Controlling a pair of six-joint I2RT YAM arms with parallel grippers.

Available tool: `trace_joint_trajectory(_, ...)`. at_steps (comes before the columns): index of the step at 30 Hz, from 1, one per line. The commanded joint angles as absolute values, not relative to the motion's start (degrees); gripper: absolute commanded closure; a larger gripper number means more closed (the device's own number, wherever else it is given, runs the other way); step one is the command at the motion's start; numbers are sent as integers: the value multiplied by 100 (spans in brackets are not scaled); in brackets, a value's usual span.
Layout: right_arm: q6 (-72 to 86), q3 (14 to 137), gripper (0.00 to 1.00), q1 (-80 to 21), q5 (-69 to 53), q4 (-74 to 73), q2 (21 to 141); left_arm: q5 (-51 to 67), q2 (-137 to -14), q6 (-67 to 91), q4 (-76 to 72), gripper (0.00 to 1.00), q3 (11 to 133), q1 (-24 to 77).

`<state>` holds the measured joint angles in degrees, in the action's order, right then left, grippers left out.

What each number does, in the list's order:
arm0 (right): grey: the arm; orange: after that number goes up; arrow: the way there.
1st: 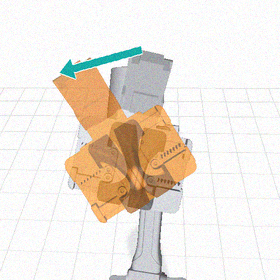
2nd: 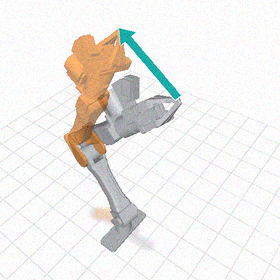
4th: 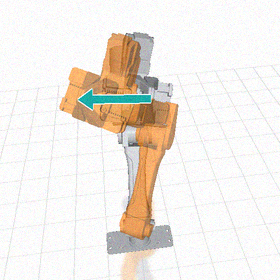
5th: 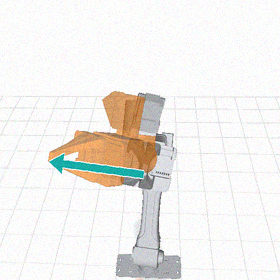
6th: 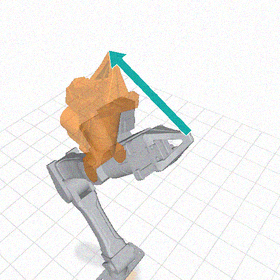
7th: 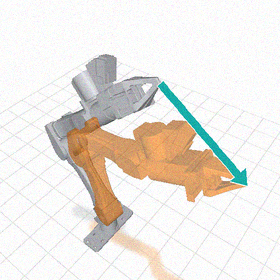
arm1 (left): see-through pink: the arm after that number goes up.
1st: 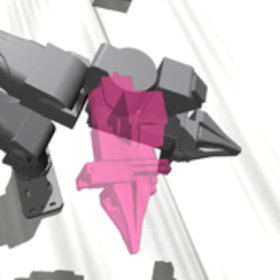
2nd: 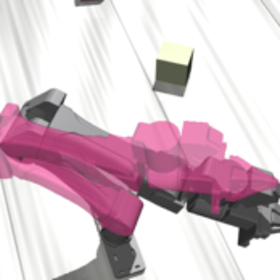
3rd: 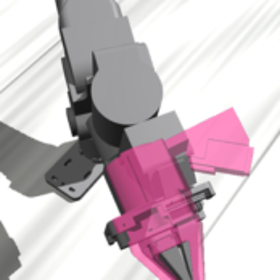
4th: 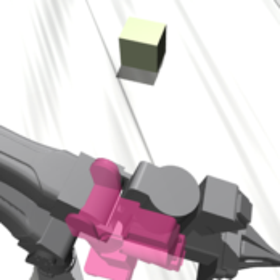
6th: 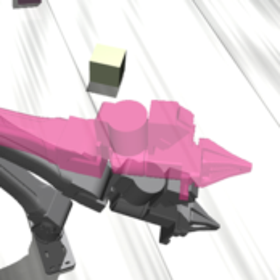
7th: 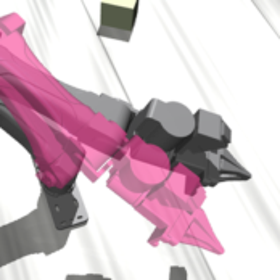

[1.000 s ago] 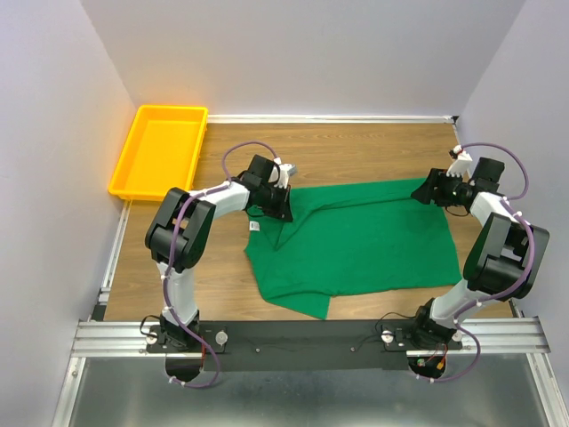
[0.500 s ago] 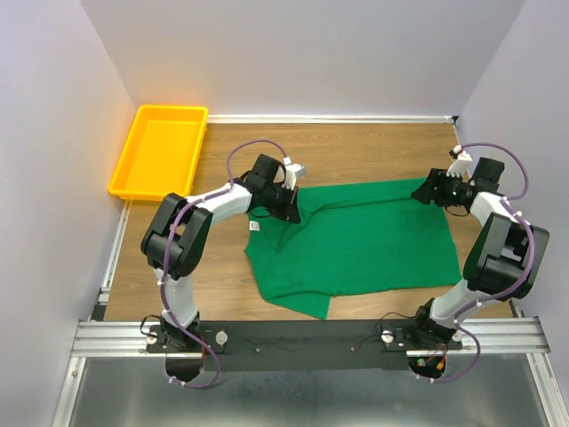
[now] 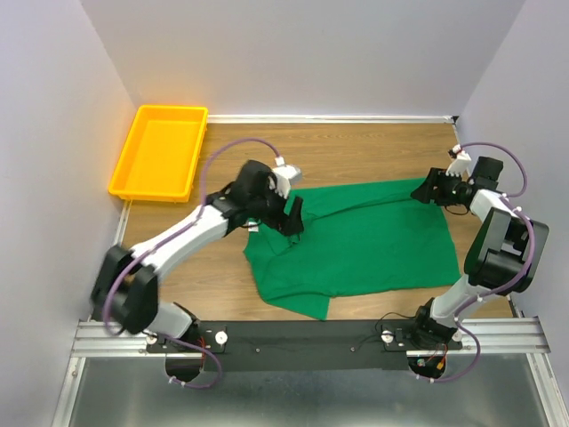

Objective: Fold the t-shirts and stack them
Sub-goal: Fold the tshirt

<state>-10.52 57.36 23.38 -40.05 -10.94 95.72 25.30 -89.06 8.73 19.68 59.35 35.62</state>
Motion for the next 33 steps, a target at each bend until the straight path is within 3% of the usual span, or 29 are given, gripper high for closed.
trace_joint_trajectory(1,-985,5924,28,2373,-4131,-1230,9808,1567,-7709,1265,1108,12,5810,3394)
trace_joint_trajectory(8,-1002,5950,28,2373,-4254,-1380,9791,1880,-8330,1792,1002,14,5678,3208)
trace_joint_trajectory(12,-688,5994,28,2364,-4027,-1397,9756,2074,-8858,2109,844,31,5765,3252)
trace_joint_trajectory(26,-79,6179,28,2373,-3700,-1415,9791,2294,-10247,1987,641,32,6477,3612)
trace_joint_trajectory(29,-70,6161,28,2373,-3700,-1424,9782,2268,-10336,1943,729,39,6504,3639)
trace_joint_trajectory(31,-62,6170,28,2373,-3709,-1424,9800,2294,-10362,1916,738,49,6513,3647)
trace_joint_trajectory(33,-44,6187,28,2373,-3744,-1424,9809,2390,-10371,1890,729,78,6530,3656)
